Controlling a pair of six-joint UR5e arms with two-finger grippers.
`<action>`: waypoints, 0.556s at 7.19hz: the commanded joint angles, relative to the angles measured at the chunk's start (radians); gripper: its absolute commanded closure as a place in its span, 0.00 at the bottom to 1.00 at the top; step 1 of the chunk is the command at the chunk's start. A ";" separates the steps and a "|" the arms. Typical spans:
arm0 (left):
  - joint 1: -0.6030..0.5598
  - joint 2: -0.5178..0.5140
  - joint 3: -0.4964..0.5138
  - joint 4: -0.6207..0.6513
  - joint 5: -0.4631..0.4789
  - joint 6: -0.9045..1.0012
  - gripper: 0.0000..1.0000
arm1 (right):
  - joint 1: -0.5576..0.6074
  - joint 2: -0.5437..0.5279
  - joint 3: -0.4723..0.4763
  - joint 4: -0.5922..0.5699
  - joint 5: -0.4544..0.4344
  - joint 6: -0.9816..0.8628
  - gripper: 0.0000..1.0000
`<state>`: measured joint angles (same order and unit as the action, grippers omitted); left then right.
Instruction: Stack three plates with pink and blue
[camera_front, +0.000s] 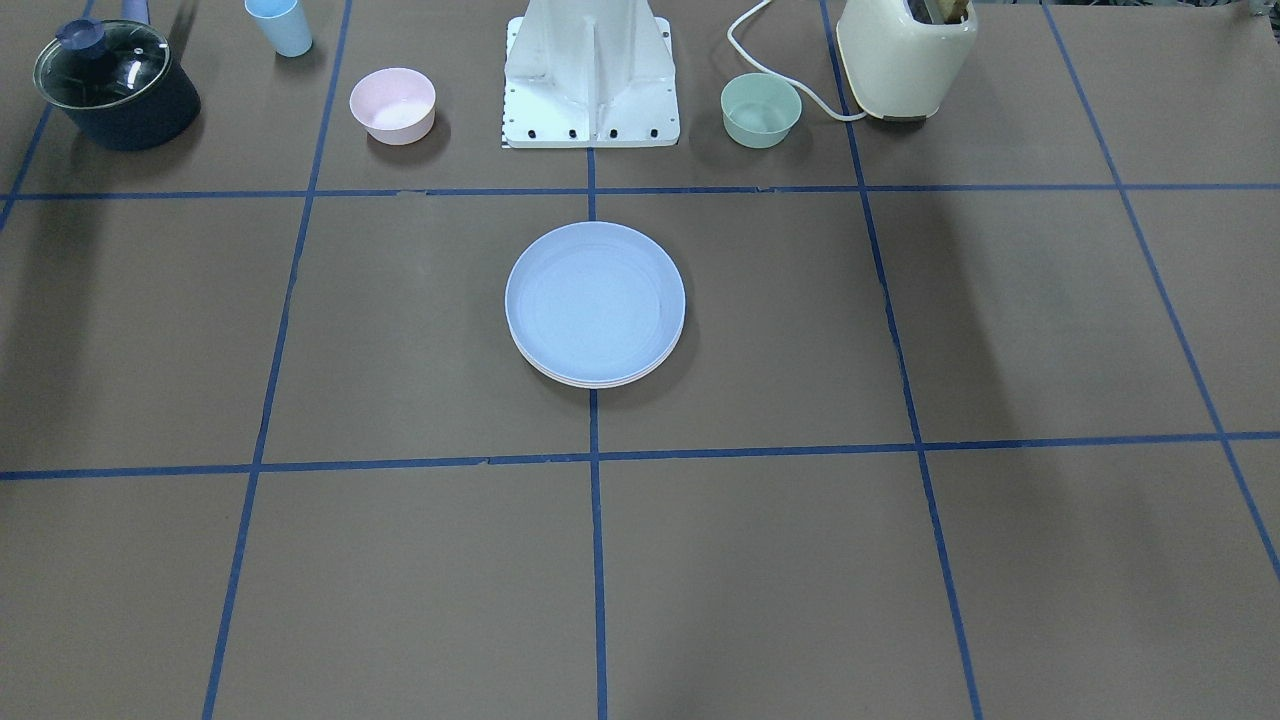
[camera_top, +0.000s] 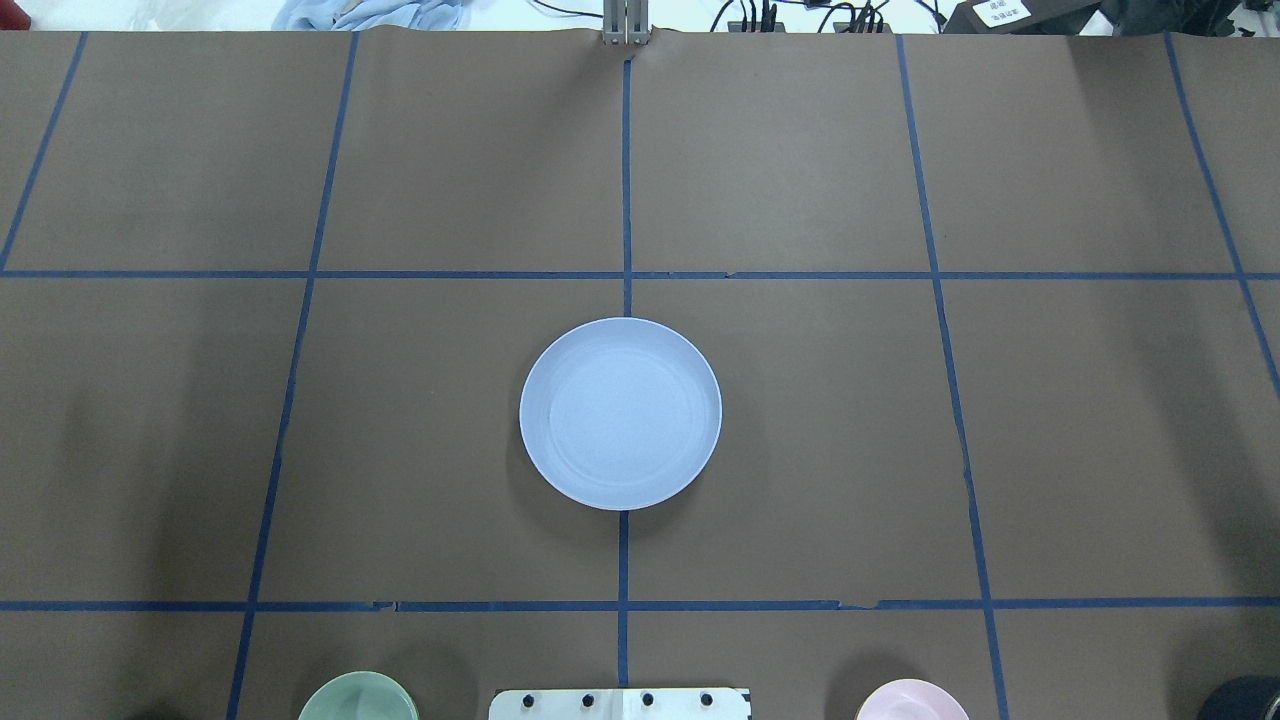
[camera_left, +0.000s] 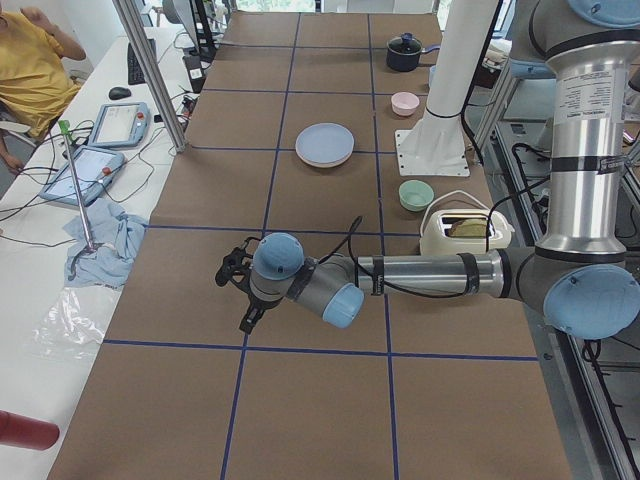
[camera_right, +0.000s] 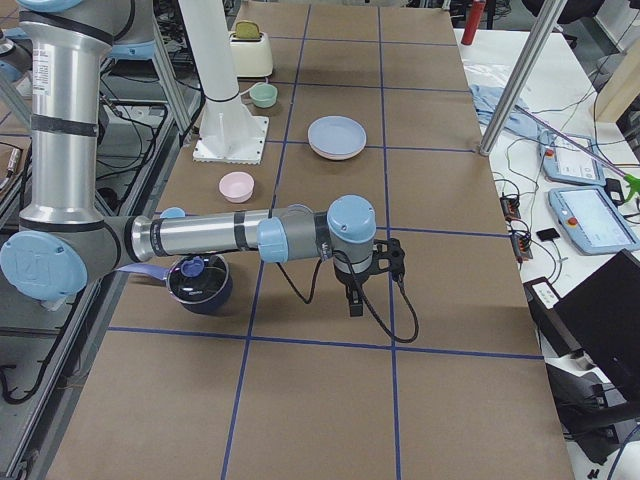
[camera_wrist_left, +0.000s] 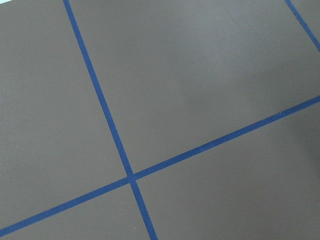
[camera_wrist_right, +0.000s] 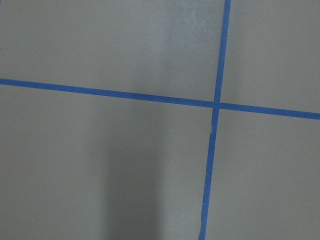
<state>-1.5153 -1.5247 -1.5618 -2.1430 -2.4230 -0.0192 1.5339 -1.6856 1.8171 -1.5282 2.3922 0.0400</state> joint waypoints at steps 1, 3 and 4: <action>-0.002 0.003 -0.021 0.002 0.002 -0.001 0.00 | 0.000 -0.026 0.016 0.000 -0.001 0.000 0.00; 0.000 0.020 -0.021 0.002 0.004 0.001 0.00 | 0.000 -0.026 0.013 0.000 -0.008 -0.002 0.00; 0.000 0.020 -0.014 0.002 0.022 0.001 0.00 | 0.000 -0.026 0.010 0.000 -0.011 -0.002 0.00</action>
<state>-1.5163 -1.5084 -1.5809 -2.1415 -2.4155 -0.0190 1.5340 -1.7112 1.8296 -1.5279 2.3844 0.0389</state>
